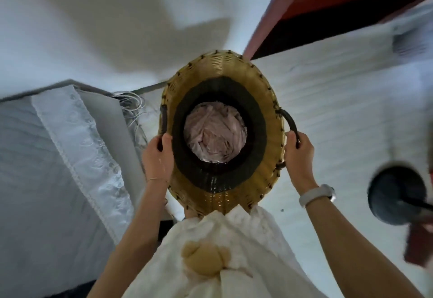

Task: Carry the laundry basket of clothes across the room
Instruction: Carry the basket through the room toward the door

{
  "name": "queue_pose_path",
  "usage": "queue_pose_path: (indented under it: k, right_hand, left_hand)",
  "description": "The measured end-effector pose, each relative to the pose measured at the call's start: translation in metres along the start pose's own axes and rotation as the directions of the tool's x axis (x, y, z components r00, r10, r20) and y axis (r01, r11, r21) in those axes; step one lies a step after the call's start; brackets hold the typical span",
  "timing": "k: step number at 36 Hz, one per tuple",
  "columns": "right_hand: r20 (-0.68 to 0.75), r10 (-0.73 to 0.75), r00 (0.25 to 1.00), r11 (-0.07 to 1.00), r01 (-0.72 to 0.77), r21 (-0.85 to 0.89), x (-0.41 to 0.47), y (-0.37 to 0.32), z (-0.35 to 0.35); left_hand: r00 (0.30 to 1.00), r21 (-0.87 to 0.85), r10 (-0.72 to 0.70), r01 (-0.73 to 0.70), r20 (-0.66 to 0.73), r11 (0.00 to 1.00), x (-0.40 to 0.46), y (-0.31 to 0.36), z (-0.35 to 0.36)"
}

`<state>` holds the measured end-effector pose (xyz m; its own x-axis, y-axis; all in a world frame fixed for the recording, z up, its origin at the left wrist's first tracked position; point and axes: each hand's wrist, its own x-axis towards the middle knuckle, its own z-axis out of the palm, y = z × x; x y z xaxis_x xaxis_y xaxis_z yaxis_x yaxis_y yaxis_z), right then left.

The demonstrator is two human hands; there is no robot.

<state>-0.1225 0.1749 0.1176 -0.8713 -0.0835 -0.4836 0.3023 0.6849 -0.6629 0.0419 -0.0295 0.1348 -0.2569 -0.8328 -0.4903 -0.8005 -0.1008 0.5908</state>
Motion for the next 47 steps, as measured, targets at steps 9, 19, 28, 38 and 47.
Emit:
queue_pose_path:
  k: [9, 19, 28, 38, 47]
  right_hand:
    - [-0.264, 0.33, 0.906, 0.926, -0.255, 0.28, -0.066, 0.07, -0.05]
    - [-0.409, 0.631, 0.659, 0.725, -0.312, 0.614, -0.158, 0.154, -0.125]
    - [-0.433, 0.804, 0.406, 0.548, -0.228, 0.805, -0.25, 0.264, -0.188]
    - [-0.392, 0.909, 0.138, 0.409, -0.123, 0.904, -0.347, 0.376, -0.267]
    - [-0.271, 0.945, -0.184, 0.285, 0.049, 0.957, -0.419, 0.451, -0.323]
  left_hand:
    - [0.945, 0.103, 0.232, -0.26, 0.23, 0.96, -0.032, 0.025, 0.034]
    - [0.717, 0.17, 0.442, -0.606, 0.539, 0.777, -0.131, 0.076, 0.112]
    - [0.465, 0.11, 0.472, -0.79, 0.748, 0.604, -0.295, 0.084, 0.187]
    - [0.183, 0.03, 0.423, -0.939, 0.887, 0.343, -0.477, 0.046, 0.279]
    - [-0.222, -0.239, 0.268, -0.97, 0.937, 0.033, -0.619, 0.016, 0.346]
